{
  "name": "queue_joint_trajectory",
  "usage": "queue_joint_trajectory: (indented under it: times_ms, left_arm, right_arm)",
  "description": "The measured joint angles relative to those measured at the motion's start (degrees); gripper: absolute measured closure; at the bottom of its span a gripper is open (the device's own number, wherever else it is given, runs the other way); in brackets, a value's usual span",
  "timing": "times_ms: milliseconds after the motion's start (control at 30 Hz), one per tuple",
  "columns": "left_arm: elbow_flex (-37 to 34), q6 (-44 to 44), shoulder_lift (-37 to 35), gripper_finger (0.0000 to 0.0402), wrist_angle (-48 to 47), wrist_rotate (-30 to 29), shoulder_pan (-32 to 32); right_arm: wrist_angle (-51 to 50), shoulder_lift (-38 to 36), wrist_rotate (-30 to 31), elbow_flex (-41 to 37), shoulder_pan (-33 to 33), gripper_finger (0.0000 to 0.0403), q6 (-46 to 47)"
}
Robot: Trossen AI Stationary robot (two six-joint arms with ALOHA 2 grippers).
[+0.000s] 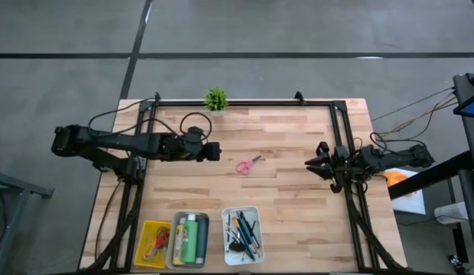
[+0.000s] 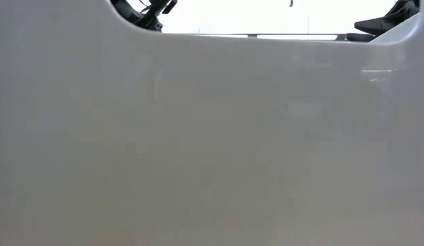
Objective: Pick & Place Paint Supplies
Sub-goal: Put the pink scissors into the yellow bin
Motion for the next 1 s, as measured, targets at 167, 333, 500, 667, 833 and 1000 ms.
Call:
queue_joint_trajectory:
  times_ms: [167,333,500,667,833,1000]
  left_arm:
    - [0.0,0.0,0.0,0.0316,-0.02,-0.02,0.0]
    - [0.0,0.0,0.0,0.0316,-0.02,-0.02,-0.02]
    - [-0.02,0.0,0.0,0.0316,-0.02,-0.01,-0.01]
    - [0.0,0.0,0.0,0.0316,-0.04,-0.02,-0.01]
    - [0.0,-0.11,0.0,0.0316,-0.04,-0.02,0.0]
    - [0.0,0.27,0.0,0.0316,0.19,3.17,0.03]
  right_arm:
    - [-0.2,-0.03,0.0,0.0,0.0,0.0309,0.42]
    - [-0.33,0.03,0.0,0.0,0.0,0.0309,0.55]
    - [-0.33,0.03,0.02,0.0,0.0,0.0309,0.55]
    - [-0.33,0.03,0.04,0.0,0.0,0.0309,0.55]
    - [-0.31,0.03,0.07,0.0,0.0,0.0309,0.55]
    - [-0.31,0.03,0.15,0.0,0.0,0.0309,0.55]
